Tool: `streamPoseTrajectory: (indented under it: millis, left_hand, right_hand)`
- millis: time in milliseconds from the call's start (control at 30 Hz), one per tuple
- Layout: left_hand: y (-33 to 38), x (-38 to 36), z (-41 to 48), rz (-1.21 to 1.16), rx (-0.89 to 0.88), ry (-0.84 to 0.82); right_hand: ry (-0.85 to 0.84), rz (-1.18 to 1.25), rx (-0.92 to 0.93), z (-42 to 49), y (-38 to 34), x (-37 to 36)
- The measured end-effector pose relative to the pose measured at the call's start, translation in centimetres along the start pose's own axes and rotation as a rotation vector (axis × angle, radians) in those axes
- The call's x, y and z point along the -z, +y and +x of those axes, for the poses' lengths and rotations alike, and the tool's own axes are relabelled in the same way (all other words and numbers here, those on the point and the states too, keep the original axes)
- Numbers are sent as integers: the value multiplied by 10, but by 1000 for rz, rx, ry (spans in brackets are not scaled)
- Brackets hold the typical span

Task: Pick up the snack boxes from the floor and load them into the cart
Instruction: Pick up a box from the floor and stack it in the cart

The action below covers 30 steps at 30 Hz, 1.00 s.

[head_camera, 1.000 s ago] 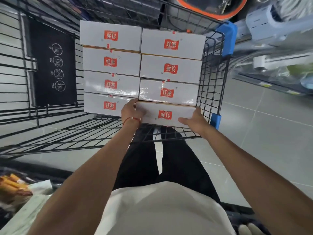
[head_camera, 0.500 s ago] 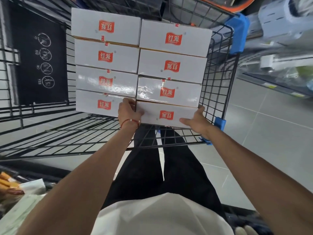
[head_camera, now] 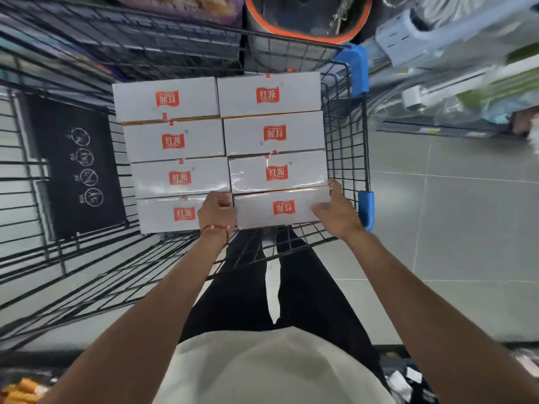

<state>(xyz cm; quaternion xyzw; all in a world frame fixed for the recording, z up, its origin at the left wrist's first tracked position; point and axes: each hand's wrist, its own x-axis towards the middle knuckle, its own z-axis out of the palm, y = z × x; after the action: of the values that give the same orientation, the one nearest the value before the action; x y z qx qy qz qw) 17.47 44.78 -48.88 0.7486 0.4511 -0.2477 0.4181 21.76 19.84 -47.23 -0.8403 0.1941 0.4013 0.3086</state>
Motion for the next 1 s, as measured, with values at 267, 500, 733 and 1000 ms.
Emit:
streamPoseTrajectory:
  millis: [267,500,733,1000]
  left_hand:
    - [21,18,-42,30,-230,-161]
    - [57,-5,-101,142,-428,-374]
    - [90,-75,-200,191,-618,-488]
    - [90,-186,-323,244,-764,-677]
  right_hand:
    - [174,403,175,-80,10,3]
    - [439,820,129,-160,52,12]
    - [588,1136,71,-214,141,27]
    - [784,1385,21,-271,250,65]
